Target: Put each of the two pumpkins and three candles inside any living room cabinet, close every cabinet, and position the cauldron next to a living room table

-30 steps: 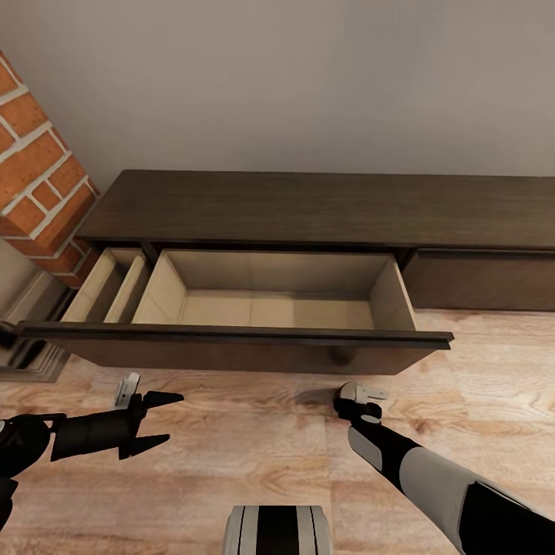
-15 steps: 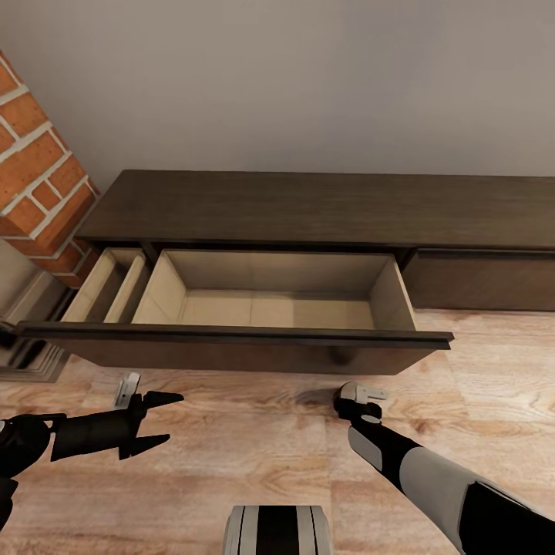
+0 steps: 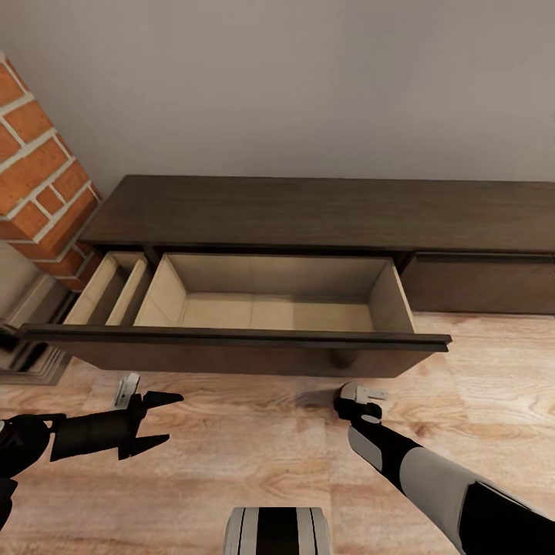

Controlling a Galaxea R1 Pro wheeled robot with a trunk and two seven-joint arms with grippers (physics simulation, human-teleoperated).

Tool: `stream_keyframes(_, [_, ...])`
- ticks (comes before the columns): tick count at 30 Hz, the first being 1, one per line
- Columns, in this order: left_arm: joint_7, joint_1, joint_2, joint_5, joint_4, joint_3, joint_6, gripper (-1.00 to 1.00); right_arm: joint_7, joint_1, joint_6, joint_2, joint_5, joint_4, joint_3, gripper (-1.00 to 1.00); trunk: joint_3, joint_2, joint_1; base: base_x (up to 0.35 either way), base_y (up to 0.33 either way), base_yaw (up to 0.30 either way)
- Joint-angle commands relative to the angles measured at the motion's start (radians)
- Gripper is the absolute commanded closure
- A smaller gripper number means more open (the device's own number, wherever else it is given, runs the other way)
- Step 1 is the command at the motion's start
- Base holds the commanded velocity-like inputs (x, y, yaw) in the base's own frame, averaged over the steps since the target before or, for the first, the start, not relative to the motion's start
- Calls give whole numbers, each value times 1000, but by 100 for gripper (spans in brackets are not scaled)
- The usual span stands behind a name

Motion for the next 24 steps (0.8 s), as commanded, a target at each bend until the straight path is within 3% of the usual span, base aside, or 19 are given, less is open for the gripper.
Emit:
stream_keyframes(1, [11,-1,0,9,-2,2,2,-100,-5,0,-5,-1,-11,-2,8,100,-1,0,0,0,0,0])
stream_keyframes(7, [11,-1,2,9,-10,4,2,-100,-5,0,-5,-1,-11,-2,8,100,-1,0,0,-10,0,0])
stream_keyframes(14, [11,-1,2,9,-10,3,2,-100,-5,-1,-5,-1,-11,-1,8,100,-1,0,0,-169,0,0])
stream_keyframes(24, [11,-1,2,9,-10,3,2,-100,-5,-1,-4,-1,-11,-3,8,100,38,2,-5,-15,0,0])
